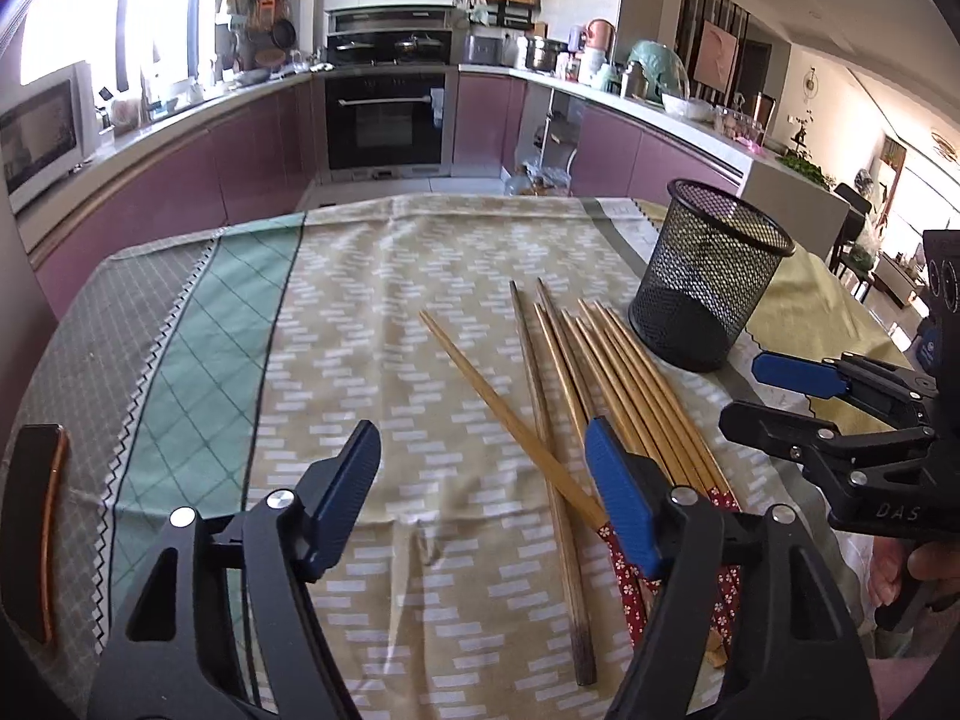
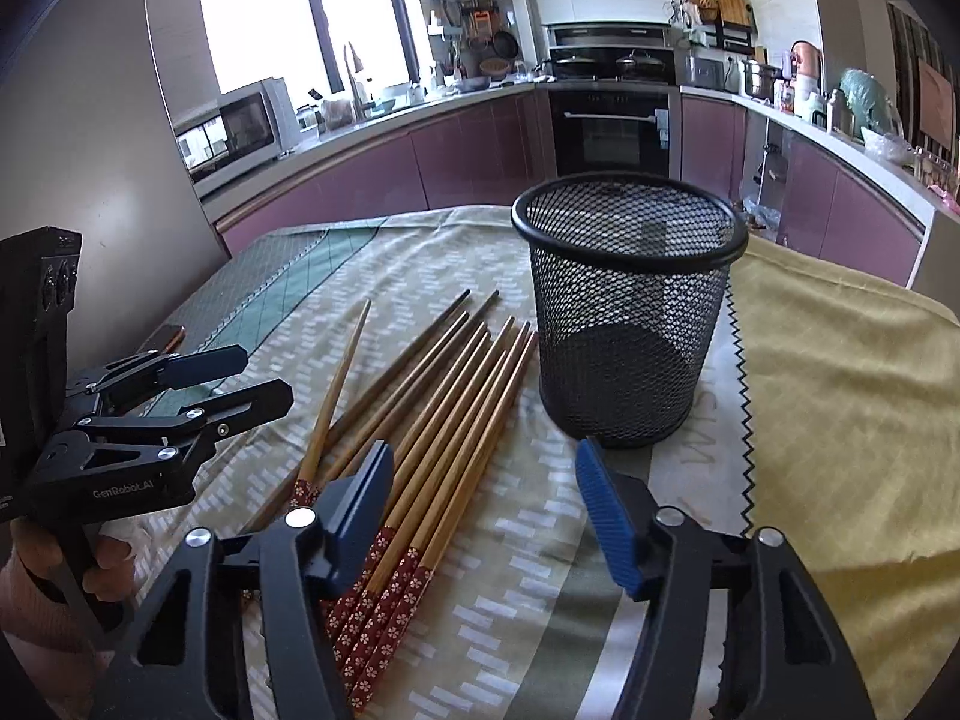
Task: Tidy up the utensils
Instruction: 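Lower the right gripper onto the chopsticks and close on a pair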
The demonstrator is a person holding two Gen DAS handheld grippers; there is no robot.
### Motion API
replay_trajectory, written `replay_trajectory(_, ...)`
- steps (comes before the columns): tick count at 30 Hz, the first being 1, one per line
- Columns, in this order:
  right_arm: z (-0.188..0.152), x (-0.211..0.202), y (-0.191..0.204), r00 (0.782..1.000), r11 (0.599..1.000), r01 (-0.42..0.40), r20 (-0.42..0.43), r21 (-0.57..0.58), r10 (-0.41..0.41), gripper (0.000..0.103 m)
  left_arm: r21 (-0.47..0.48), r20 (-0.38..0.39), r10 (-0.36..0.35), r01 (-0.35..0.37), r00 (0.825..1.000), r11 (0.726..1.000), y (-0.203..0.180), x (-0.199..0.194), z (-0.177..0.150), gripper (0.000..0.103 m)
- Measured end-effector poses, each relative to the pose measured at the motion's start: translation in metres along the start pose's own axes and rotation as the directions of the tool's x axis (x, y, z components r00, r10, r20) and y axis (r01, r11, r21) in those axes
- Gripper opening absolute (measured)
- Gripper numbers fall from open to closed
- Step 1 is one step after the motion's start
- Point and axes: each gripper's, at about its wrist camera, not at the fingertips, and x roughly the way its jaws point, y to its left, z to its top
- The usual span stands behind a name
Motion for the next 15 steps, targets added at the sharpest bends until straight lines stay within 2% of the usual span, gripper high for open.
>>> replay_trajectory(4,0.0,0.014,0.0,0.999,1.0,0.002,-0.054,-0.005,-0.003,0.038,0.001,-0.059,-0.052,0.052,0.997,0.999,-0.002,0.022,0.001,0.056)
replay_trajectory(7,0.0,0.019,-0.004,0.996,1.0,-0.002,-0.086,0.006,0.002,0.03,0.015,-0.098,-0.069,0.07,0.993,0.997,-0.008,0.035,0.003,0.05)
replay_trajectory(10,-0.001,0.021,-0.007,0.994,1.0,-0.006,-0.112,0.016,0.008,0.026,0.024,-0.14,-0.084,0.089,0.987,0.996,-0.013,0.048,0.007,0.044)
replay_trajectory(12,-0.001,0.02,-0.01,0.993,1.0,-0.011,-0.12,0.021,0.014,0.026,0.017,-0.17,-0.1,0.105,0.98,0.994,-0.014,0.054,0.009,0.036)
replay_trajectory(15,0.002,0.023,-0.01,0.99,1.0,-0.007,-0.138,0.015,0.009,0.025,0.014,-0.184,-0.114,0.119,0.976,0.993,-0.013,0.06,0.012,0.03)
